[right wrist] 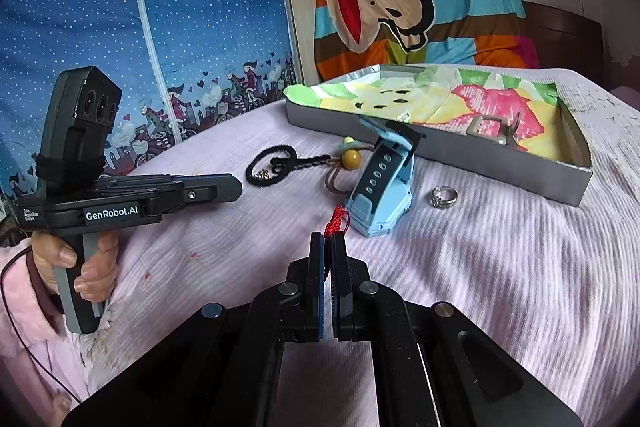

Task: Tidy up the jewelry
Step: 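Grasp the red string with the right tool while the left tool grasps the red earring, then carry the red string with the right tool while the left tool carries the earring to the box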

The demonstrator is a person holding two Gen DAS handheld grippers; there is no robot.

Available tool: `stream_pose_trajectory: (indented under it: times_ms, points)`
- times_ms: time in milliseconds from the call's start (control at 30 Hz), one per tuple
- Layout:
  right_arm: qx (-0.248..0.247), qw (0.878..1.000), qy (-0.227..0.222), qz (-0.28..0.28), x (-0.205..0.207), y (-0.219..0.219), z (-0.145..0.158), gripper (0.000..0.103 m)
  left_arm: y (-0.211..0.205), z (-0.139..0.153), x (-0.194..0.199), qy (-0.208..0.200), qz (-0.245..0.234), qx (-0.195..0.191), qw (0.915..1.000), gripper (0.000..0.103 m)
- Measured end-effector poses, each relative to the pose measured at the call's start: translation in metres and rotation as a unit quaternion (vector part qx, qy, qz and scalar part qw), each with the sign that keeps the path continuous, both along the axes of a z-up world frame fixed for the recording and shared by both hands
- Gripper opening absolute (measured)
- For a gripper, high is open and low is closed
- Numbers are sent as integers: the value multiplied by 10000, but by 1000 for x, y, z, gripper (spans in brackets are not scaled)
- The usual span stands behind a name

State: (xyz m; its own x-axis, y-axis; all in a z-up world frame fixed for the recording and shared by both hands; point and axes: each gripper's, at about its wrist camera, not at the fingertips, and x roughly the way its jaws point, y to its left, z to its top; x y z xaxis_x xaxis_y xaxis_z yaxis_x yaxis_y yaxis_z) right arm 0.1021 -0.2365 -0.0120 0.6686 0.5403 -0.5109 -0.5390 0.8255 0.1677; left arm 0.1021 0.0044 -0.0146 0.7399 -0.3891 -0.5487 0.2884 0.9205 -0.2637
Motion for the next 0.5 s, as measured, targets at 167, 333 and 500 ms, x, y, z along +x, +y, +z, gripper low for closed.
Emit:
stream_pose_trajectory:
  times_ms: [167, 333, 500]
  points:
    - [262, 9993, -268, -21, -2, -3, 16, 3, -13, 16, 0, -221, 1, 120, 9997, 11]
    - [533, 9965, -620, -175, -3, -12, 38, 3, -23, 31, 10, -413, 69, 109, 9991, 11]
    - [793, 9905, -950, -599, 11, -31, 57, 3, -31, 47, 32, -547, 296, 90, 9980, 11]
